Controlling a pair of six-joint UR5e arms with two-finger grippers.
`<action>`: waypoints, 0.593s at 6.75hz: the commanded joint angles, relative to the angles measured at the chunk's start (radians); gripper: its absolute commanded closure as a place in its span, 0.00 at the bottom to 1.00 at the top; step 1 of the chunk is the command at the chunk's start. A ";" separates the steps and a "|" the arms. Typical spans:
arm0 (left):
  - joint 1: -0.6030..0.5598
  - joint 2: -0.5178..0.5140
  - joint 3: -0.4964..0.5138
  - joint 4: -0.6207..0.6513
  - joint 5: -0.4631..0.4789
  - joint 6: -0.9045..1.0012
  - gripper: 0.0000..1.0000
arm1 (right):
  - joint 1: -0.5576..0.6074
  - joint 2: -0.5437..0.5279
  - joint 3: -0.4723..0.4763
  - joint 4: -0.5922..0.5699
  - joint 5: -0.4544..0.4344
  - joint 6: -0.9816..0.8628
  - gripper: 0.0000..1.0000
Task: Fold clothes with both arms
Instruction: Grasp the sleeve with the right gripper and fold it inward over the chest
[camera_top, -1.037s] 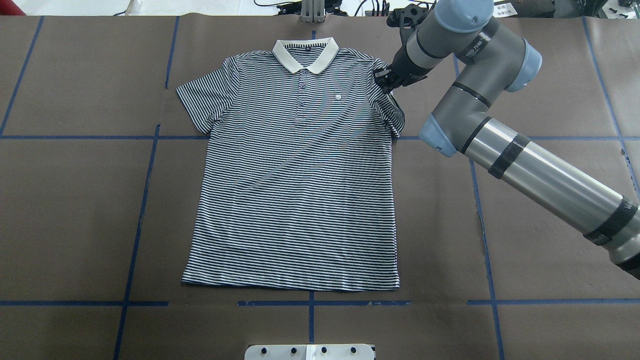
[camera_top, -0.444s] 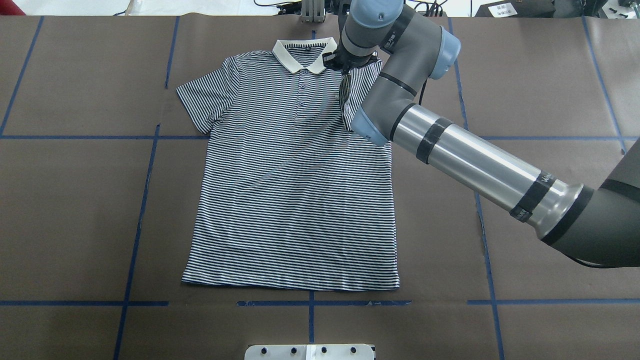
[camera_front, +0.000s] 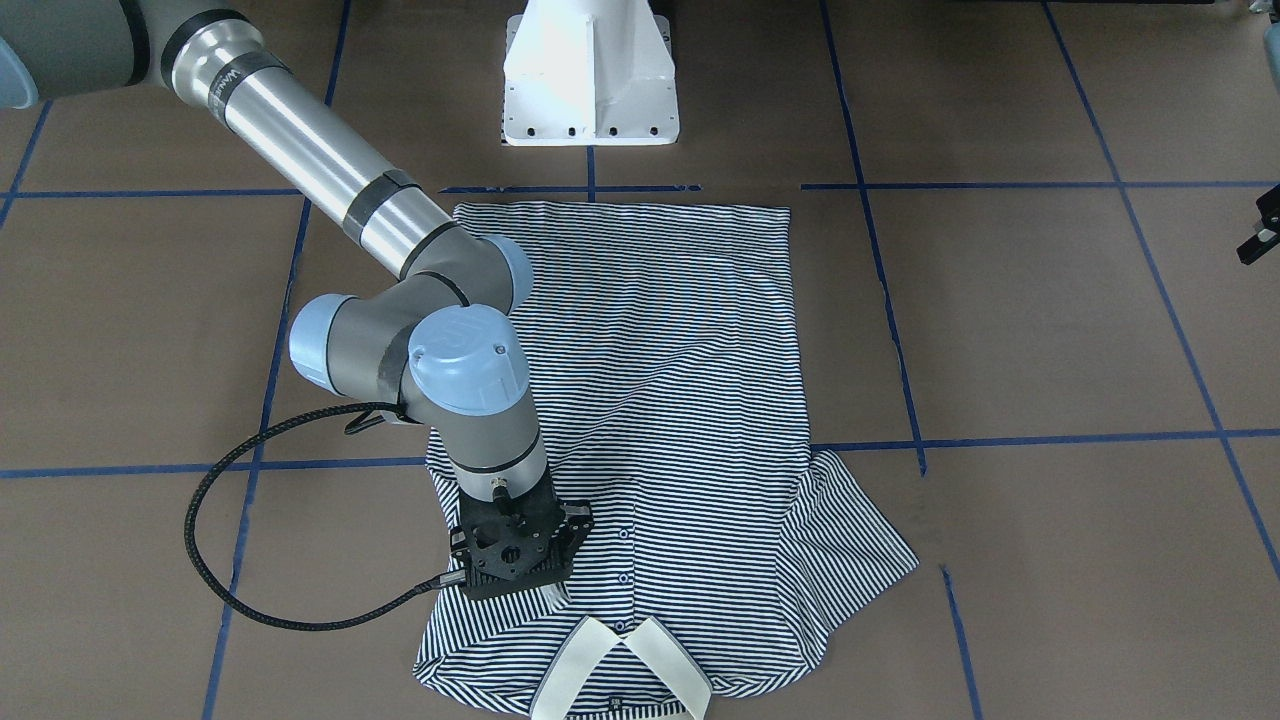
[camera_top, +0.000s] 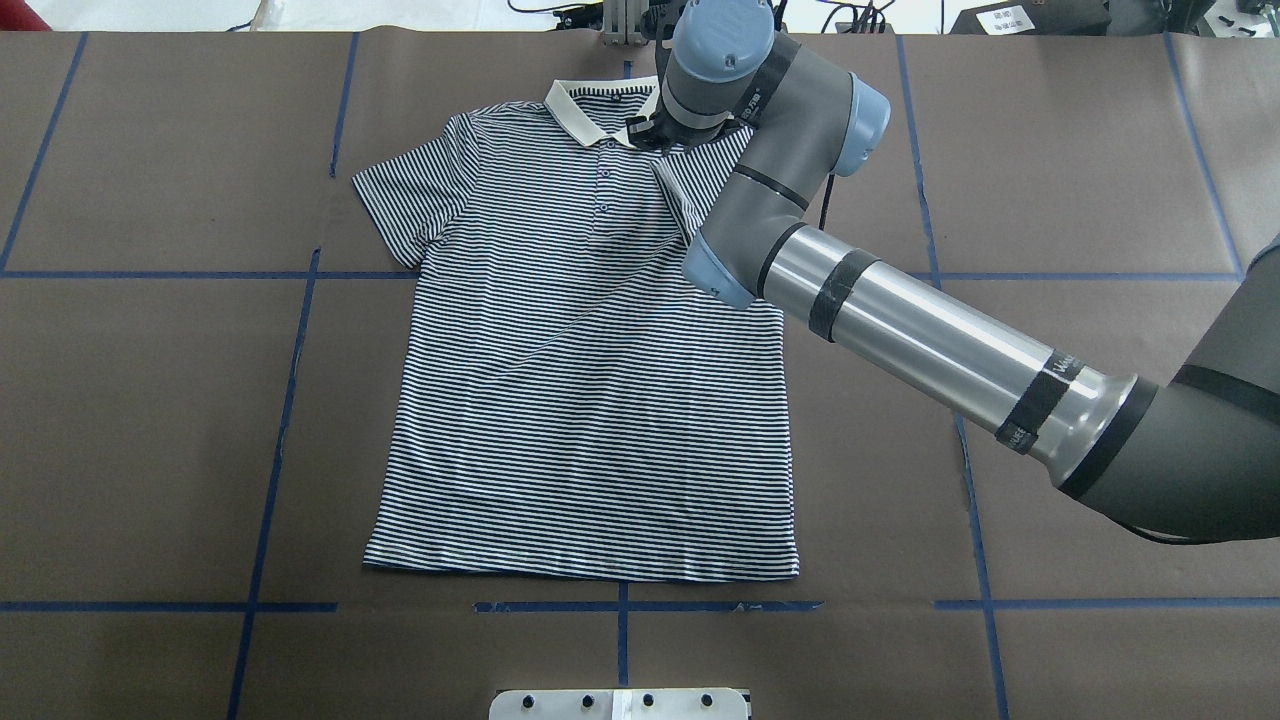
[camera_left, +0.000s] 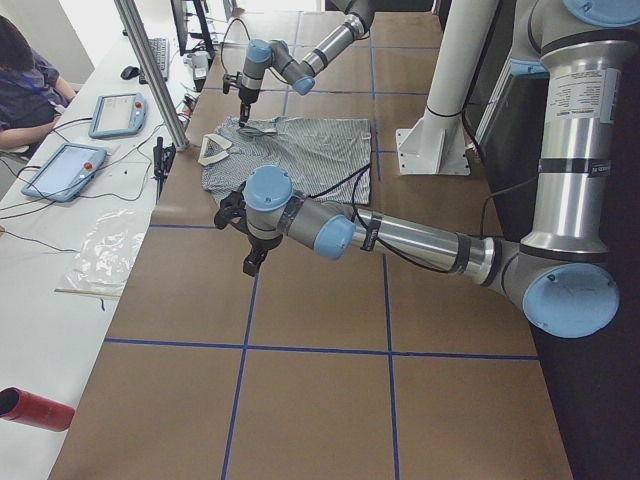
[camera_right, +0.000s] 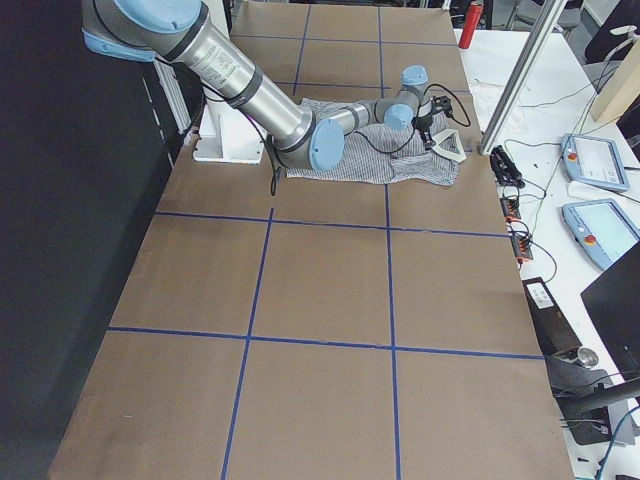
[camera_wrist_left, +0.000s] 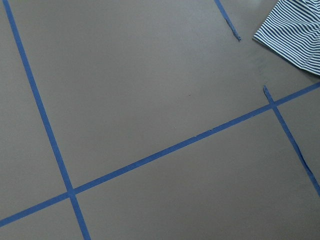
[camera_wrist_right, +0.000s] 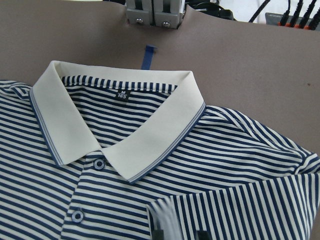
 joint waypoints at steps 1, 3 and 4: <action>0.030 -0.032 0.020 -0.083 0.010 -0.019 0.00 | 0.013 -0.003 0.015 0.003 0.083 0.008 0.00; 0.166 -0.186 0.023 -0.090 0.062 -0.367 0.00 | 0.059 -0.111 0.315 -0.348 0.228 0.008 0.00; 0.272 -0.281 0.047 -0.088 0.194 -0.550 0.00 | 0.063 -0.180 0.496 -0.558 0.234 -0.001 0.00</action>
